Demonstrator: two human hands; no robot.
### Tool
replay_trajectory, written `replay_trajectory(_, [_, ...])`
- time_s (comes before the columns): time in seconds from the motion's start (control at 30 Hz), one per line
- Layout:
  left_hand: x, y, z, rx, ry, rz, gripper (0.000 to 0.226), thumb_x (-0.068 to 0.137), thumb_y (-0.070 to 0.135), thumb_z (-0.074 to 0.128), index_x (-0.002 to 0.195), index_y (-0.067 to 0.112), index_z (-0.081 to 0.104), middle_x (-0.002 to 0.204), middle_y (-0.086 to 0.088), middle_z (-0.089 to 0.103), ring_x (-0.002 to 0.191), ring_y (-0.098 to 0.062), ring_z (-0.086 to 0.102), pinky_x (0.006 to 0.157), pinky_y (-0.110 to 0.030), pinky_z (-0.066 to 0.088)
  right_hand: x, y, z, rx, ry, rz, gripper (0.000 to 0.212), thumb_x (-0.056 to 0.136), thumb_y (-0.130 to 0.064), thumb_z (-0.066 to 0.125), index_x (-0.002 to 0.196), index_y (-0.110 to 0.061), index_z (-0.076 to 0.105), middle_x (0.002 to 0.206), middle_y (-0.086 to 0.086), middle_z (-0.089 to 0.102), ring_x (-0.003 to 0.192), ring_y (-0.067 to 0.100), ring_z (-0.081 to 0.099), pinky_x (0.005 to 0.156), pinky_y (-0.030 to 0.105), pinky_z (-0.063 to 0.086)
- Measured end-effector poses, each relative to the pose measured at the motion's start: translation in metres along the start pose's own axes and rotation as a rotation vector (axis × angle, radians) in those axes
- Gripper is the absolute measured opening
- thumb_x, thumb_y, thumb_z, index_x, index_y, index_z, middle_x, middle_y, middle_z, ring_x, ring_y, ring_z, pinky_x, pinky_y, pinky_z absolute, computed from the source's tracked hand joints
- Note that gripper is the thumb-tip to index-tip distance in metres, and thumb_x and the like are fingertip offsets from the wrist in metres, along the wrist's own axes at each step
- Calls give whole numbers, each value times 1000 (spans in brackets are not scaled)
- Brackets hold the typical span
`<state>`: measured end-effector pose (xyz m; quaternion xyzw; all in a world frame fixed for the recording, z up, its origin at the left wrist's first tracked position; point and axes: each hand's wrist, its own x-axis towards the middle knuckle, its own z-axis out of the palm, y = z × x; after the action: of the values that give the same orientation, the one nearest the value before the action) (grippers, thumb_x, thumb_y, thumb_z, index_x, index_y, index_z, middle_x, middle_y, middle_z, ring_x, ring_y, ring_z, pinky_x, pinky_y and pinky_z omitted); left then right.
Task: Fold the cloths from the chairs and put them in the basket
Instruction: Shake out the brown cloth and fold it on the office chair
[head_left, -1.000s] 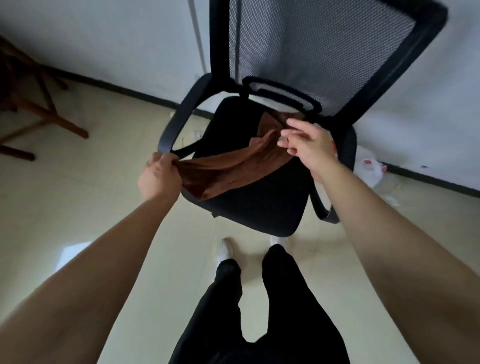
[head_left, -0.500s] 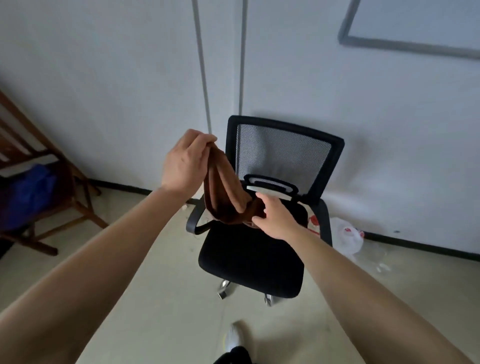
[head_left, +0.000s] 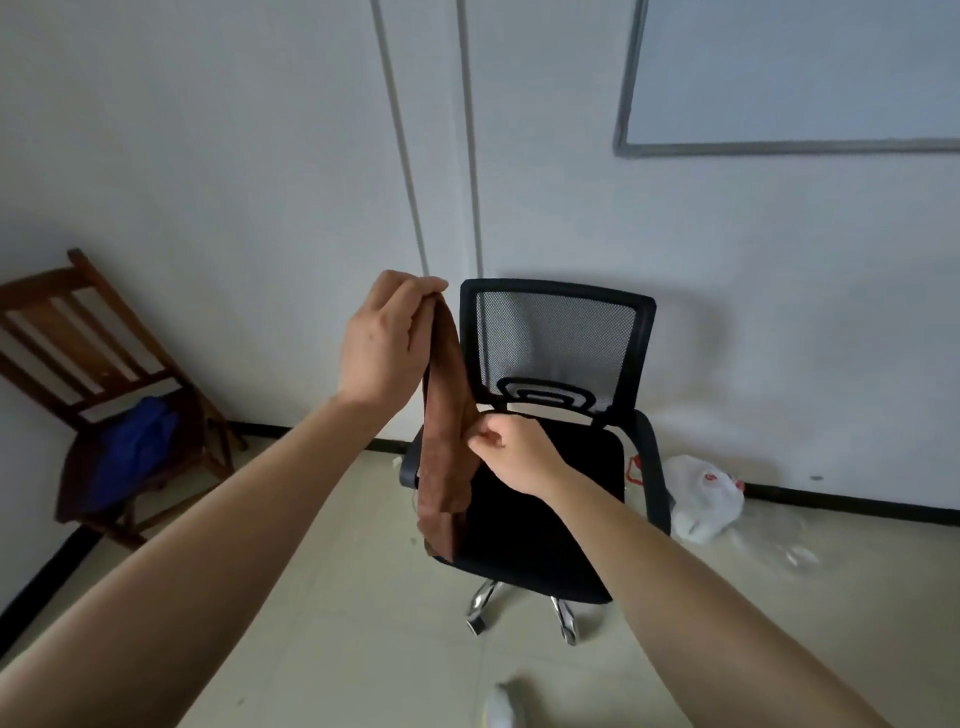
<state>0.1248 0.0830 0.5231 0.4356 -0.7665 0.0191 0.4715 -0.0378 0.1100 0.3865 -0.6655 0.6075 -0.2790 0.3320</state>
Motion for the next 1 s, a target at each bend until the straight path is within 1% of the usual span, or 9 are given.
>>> replay_trajectory(0.17, [-16,22,-20,11,19,-62,24,95,5,50,109,9,70,103,-6,62,86,-7,56,78,-7,40,-43,-6,2,264,-191,69,67,69,-55,77,127,-32,53,112,-14,68,102,-1,64,94,23,50])
replay_trajectory(0.3, [-29,29,-29,3,19,-82,25,95,5,50,110,8,69,104,-6,62,86,-2,53,78,-7,41,-72,-11,3,96,-85,-33,30,90,-47,63,104,-22,68,96,-8,70,88,6,67,83,28,56])
replay_trajectory(0.4, [-39,28,-31,-21,27,-141,25,95,6,50,110,9,69,103,-5,62,84,-3,52,79,-6,39,-90,-10,-3,92,-64,21,29,91,-42,61,98,-14,68,97,0,65,86,14,66,81,32,57])
replay_trajectory(0.5, [-41,21,-34,-31,1,-175,25,96,7,50,111,10,69,103,-4,61,84,-8,54,79,-11,41,-99,-6,-16,73,-165,108,24,87,-44,64,95,-22,67,89,-4,71,83,9,68,79,31,59])
replay_trajectory(0.63, [-38,-2,-38,-49,-40,-197,25,95,7,49,110,10,69,103,-8,62,88,-20,60,82,-27,49,-101,-11,-37,-87,15,126,25,82,-40,72,98,-26,58,89,-12,64,81,5,62,66,18,44])
replay_trajectory(0.73, [-35,-24,-47,-78,-65,-228,24,95,7,50,109,11,70,102,-9,63,91,-23,61,85,-29,49,-96,-18,-56,-101,86,217,32,84,-33,71,114,-30,62,101,-10,65,96,13,64,81,28,50])
replay_trajectory(0.8, [-32,-38,-54,-85,-105,-203,25,95,6,51,108,11,71,102,-9,64,91,-23,61,86,-27,47,-90,-23,-63,-180,47,305,22,83,-39,70,103,-30,68,100,-5,70,96,16,66,86,33,54])
replay_trajectory(0.87, [-29,-52,-59,-91,-126,-179,25,94,6,51,109,11,71,103,-9,65,91,-23,62,86,-26,47,-85,-33,-67,-195,37,347,25,79,-46,71,97,-29,73,94,-5,72,89,15,68,80,31,55])
replay_trajectory(1.0, [-25,-83,-69,-108,-145,-189,24,95,9,52,110,13,71,103,-10,66,92,-26,63,86,-28,47,-79,-52,-70,0,136,375,14,82,-34,73,89,-23,68,90,-2,70,85,17,69,72,28,52])
